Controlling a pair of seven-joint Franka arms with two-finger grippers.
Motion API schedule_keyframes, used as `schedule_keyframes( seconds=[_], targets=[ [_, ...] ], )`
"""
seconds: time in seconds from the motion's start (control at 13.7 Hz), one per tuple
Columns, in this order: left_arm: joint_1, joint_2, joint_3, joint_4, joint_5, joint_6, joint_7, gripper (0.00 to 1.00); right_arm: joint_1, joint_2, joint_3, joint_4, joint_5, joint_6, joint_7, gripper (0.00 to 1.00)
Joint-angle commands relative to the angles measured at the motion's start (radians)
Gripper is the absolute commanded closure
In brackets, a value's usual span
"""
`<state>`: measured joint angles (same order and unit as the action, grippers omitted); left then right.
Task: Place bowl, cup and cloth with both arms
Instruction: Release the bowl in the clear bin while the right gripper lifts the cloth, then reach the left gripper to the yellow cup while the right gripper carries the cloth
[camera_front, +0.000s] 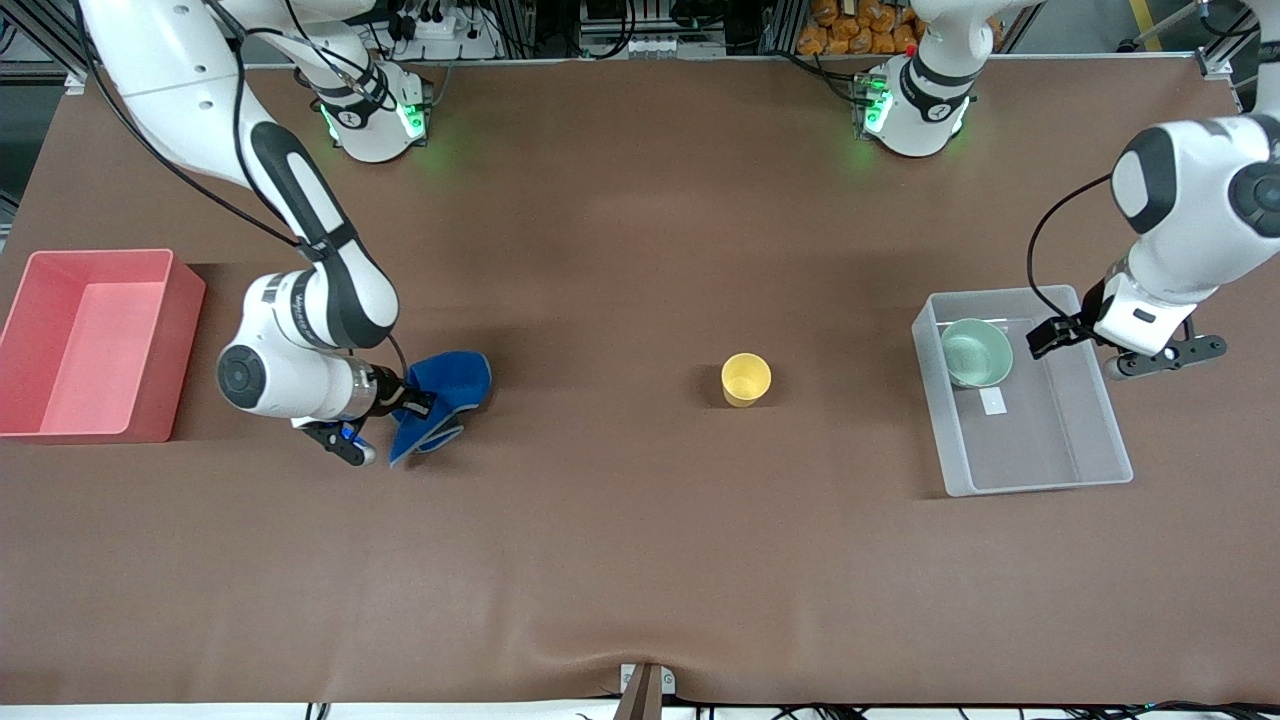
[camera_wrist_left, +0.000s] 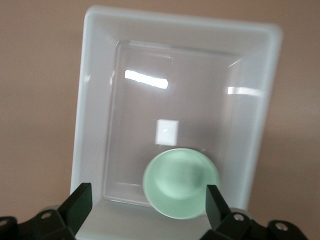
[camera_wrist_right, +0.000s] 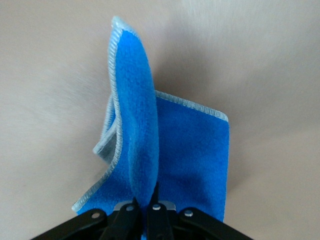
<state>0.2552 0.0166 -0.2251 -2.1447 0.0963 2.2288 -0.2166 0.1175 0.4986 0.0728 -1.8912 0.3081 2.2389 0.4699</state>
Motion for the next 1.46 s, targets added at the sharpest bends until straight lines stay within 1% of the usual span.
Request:
schedule_keyframes(
  seconds=[0.0, 0.15, 0.22, 0.29, 0.37, 0.51, 0.59, 0.66, 0.73, 0.8, 0.88, 1.02, 1.1, 1.24, 1.39],
  targets=[
    [-0.007, 0.052, -0.121, 0.141, -0.007, -0.063, -0.142, 0.0, -0.033, -0.098, 0.002, -0.022, -0.035, -0.015, -0.075, 1.0],
    [-0.013, 0.127, -0.228, 0.205, -0.009, -0.061, -0.296, 0.0, -0.068, -0.15, 0.002, -0.022, -0.035, -0.047, -0.147, 1.0],
    [-0.03, 0.159, -0.267, 0.224, -0.003, -0.061, -0.347, 0.0, -0.091, -0.178, 0.002, -0.014, -0.035, -0.089, -0.177, 1.0],
    [-0.056, 0.198, -0.281, 0.248, -0.003, -0.058, -0.384, 0.0, -0.114, -0.201, 0.002, -0.006, -0.037, -0.126, -0.198, 1.0],
    [-0.103, 0.232, -0.283, 0.268, -0.001, -0.058, -0.421, 0.0, -0.128, -0.228, 0.002, -0.005, -0.038, -0.158, -0.214, 1.0],
    [-0.169, 0.316, -0.283, 0.307, 0.002, -0.054, -0.522, 0.14, -0.148, -0.277, 0.002, -0.005, -0.049, -0.215, -0.223, 1.0],
    [-0.207, 0.359, -0.283, 0.327, 0.005, -0.051, -0.573, 0.18, -0.15, -0.302, 0.002, -0.006, -0.085, -0.24, -0.223, 1.0],
    [-0.241, 0.399, -0.278, 0.344, 0.005, -0.047, -0.61, 0.25, -0.15, -0.327, 0.002, -0.006, -0.127, -0.255, -0.223, 1.0],
    [-0.254, 0.439, -0.278, 0.356, 0.006, -0.043, -0.638, 0.26, -0.15, -0.35, 0.004, -0.006, -0.157, -0.277, -0.223, 1.0],
    [-0.264, 0.463, -0.278, 0.355, 0.011, -0.026, -0.648, 0.27, -0.15, -0.371, 0.004, -0.008, -0.168, -0.291, -0.224, 1.0],
    [-0.269, 0.483, -0.278, 0.355, 0.028, -0.021, -0.649, 0.34, -0.15, -0.399, 0.004, -0.011, -0.178, -0.307, -0.232, 1.0],
    [-0.292, 0.52, -0.278, 0.358, 0.042, -0.005, -0.652, 0.41, -0.153, -0.449, 0.002, -0.011, -0.248, -0.347, -0.284, 1.0],
    [-0.295, 0.535, -0.278, 0.358, 0.042, 0.02, -0.653, 0.41, -0.165, -0.466, 0.002, -0.009, -0.276, -0.364, -0.319, 1.0],
    [-0.304, 0.569, -0.278, 0.358, 0.042, 0.055, -0.658, 0.45, -0.223, -0.471, 0.002, -0.005, -0.299, -0.39, -0.405, 1.0],
    [-0.321, 0.588, -0.275, 0.356, 0.043, 0.061, -0.676, 0.49, -0.284, -0.471, 0.002, -0.002, -0.302, -0.392, -0.499, 1.0]
  ],
)
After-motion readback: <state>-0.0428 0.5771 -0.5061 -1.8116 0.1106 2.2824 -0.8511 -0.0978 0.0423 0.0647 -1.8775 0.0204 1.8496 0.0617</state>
